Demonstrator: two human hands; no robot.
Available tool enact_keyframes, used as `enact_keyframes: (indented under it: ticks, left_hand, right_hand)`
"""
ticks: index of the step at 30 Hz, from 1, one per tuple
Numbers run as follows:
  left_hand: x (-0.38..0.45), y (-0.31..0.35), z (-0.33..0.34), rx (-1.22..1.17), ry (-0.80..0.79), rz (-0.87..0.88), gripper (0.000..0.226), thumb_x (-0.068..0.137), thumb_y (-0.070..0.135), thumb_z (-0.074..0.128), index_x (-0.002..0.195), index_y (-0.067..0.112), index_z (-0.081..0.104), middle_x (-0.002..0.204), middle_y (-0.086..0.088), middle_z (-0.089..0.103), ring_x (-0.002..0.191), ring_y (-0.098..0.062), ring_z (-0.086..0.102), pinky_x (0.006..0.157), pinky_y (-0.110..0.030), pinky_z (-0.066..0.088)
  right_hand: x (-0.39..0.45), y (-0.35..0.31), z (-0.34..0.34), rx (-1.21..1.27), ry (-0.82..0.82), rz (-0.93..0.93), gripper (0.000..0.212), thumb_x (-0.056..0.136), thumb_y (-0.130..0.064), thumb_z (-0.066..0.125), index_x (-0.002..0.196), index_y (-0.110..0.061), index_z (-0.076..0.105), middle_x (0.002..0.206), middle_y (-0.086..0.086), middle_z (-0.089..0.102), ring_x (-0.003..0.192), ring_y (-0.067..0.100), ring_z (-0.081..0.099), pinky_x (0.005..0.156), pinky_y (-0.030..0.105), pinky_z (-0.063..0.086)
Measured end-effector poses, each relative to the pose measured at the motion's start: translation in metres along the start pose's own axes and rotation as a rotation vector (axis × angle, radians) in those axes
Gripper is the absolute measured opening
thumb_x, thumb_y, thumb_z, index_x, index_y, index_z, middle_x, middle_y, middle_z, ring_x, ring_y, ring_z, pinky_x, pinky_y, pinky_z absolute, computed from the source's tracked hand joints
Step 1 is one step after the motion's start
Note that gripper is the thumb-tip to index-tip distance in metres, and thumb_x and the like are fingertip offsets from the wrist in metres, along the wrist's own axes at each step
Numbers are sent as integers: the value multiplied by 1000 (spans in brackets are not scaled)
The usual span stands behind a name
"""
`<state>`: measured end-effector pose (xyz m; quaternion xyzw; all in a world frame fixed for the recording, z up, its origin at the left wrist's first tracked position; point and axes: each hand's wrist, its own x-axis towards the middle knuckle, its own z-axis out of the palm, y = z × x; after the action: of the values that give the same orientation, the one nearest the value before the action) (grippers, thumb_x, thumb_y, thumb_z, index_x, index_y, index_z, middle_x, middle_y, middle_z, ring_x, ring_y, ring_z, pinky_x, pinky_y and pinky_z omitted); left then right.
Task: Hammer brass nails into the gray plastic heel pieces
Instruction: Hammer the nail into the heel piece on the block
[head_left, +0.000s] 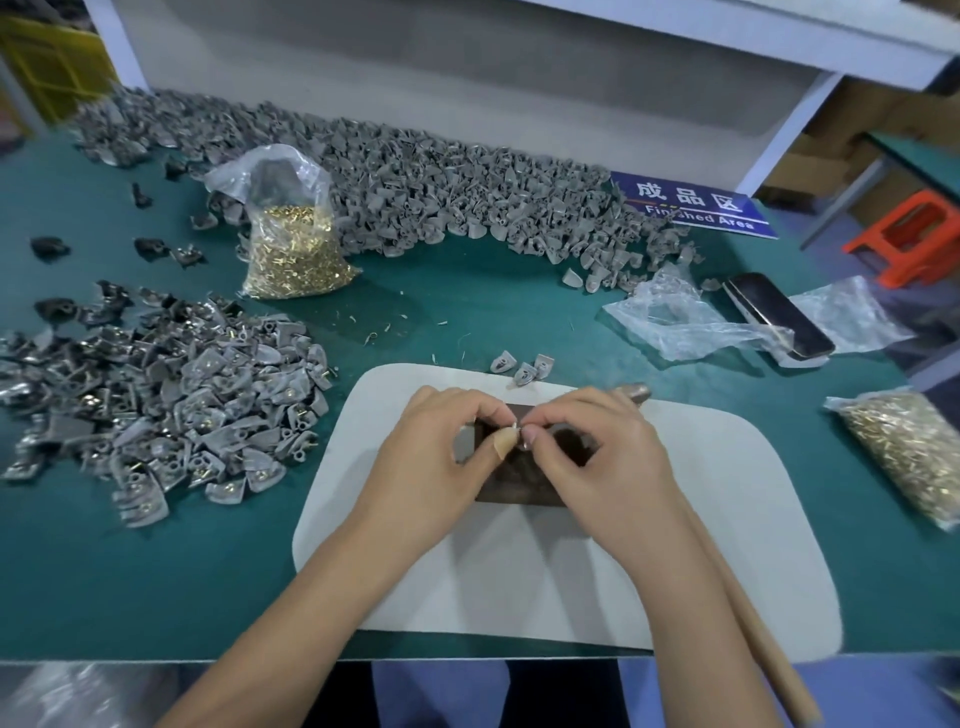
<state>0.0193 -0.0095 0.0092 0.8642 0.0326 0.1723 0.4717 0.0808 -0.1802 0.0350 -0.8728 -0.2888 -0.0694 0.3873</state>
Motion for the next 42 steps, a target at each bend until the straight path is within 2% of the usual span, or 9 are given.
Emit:
enact_keyframes:
  ticks: [3, 11, 19, 23, 27, 30, 35, 39, 42]
  left_hand:
    - [-2, 0, -1, 105, 0, 36, 5, 92, 28, 73, 95, 31, 72, 98, 18, 59, 101, -9, 45, 88, -13, 34]
    - [-3, 12, -7, 298, 4, 52, 5, 94, 36, 70, 96, 33, 72, 94, 16, 58, 99, -10, 43, 74, -29, 43]
    - [0, 16, -11, 328, -6, 47, 4, 92, 36, 71, 93, 34, 74, 91, 16, 59, 98, -8, 42, 72, -28, 42]
    - [0, 16, -11, 327, -8, 31, 4, 92, 36, 71, 93, 34, 75, 90, 16, 59, 98, -8, 41, 70, -28, 40]
    - [1, 17, -14, 377, -22, 40, 5, 92, 37, 70, 96, 35, 74, 92, 16, 59, 99, -10, 41, 71, -28, 38]
    - [1, 19, -13, 419, -25, 61, 8, 94, 37, 67, 98, 33, 74, 94, 14, 59, 100, -11, 41, 71, -25, 32]
    - [1, 19, -12, 406, -51, 51, 11, 96, 37, 63, 101, 32, 72, 97, 13, 60, 103, -12, 41, 77, -29, 41]
    - [2, 20, -12, 382, -73, 64, 9, 97, 31, 64, 101, 29, 72, 98, 12, 61, 103, -14, 42, 79, -33, 44]
    - [3, 20, -13, 375, -73, 84, 8, 94, 25, 68, 100, 28, 73, 97, 11, 62, 101, -16, 44, 77, -35, 46]
  right_hand:
    - [-4, 5, 0, 22, -18, -1, 16, 87, -13, 77, 86, -30, 77, 89, -14, 68, 94, 14, 64, 86, 44, 50]
    - [-2, 6, -4, 98, -46, 48, 19, 84, -10, 80, 84, -28, 75, 89, -14, 66, 88, 14, 65, 77, 26, 49]
    - [-4, 1, 5, 55, -11, 108, 18, 84, -14, 79, 81, -31, 75, 86, -12, 62, 82, 14, 59, 72, 24, 44]
    - [-10, 1, 11, 101, 45, 92, 15, 85, -13, 76, 80, -27, 75, 83, -12, 60, 81, 13, 58, 70, 15, 40]
    - [-11, 1, 15, 140, 76, 115, 18, 84, -10, 78, 78, -26, 76, 82, -12, 61, 82, 13, 59, 71, 14, 40]
    - [-9, 2, 11, 131, 56, 115, 19, 83, -9, 79, 79, -28, 76, 83, -14, 64, 87, 12, 60, 78, 19, 43]
    - [-1, -3, 4, 42, -24, 116, 16, 81, -10, 82, 79, -26, 79, 80, -13, 67, 89, 20, 60, 82, 40, 50]
    - [4, -8, -4, -68, -100, 93, 16, 82, -16, 80, 76, -31, 76, 77, -15, 66, 88, 18, 59, 81, 41, 49]
    - [9, -15, -5, -229, -99, 74, 11, 80, -23, 78, 74, -31, 74, 79, -14, 66, 89, 17, 56, 71, 37, 49]
